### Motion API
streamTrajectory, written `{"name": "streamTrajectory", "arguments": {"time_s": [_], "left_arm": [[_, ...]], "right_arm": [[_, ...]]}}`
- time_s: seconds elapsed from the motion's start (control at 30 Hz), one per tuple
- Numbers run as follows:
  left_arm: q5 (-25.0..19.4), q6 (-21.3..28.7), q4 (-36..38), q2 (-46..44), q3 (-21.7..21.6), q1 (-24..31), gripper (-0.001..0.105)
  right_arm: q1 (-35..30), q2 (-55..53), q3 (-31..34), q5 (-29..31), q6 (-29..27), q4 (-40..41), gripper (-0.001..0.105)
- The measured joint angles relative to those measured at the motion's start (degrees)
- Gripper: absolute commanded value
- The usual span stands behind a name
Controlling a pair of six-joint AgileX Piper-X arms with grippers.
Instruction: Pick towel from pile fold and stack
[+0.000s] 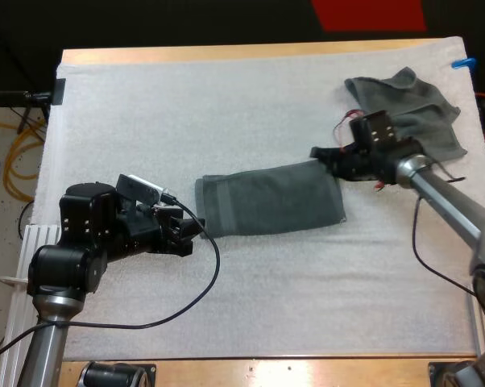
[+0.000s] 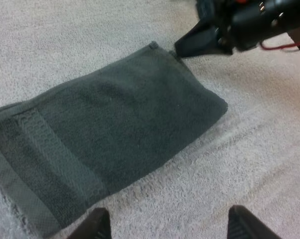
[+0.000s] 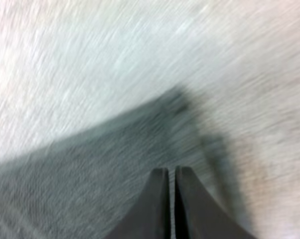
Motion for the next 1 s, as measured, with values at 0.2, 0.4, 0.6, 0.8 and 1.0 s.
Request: {"name": "streamTrajectory", "arguments": {"time_s": [0.2,0.4,0.6,0.8,1.0], "left_arm": [[-0.06,0.0,0.0,0.0,0.0,0.0,0.052],[-3.13,-0.7,0.0,0.0,0.0,0.0,0.073],[-5.22,-7.35,0.0,0.0,0.0,0.0,0.072],[-5.4,-11.54,0.0,0.0,0.0,0.0,0.072],[-5.4,-12.25,0.0,0.0,0.0,0.0,0.072]], "right_arm": [[-3.18,-6.3,-0.15,-0.58,-7.03,2.83,0.014],[-4.38,-7.85,-0.13,-1.27,-17.64,8.2,0.084],[-4.39,-6.35,-0.13,-2.17,-23.59,8.94,0.075],[-4.41,-1.4,-0.13,-5.77,-24.04,9.05,0.07],[-4.52,2.63,-0.13,-14.41,-21.55,9.04,0.07]]}}
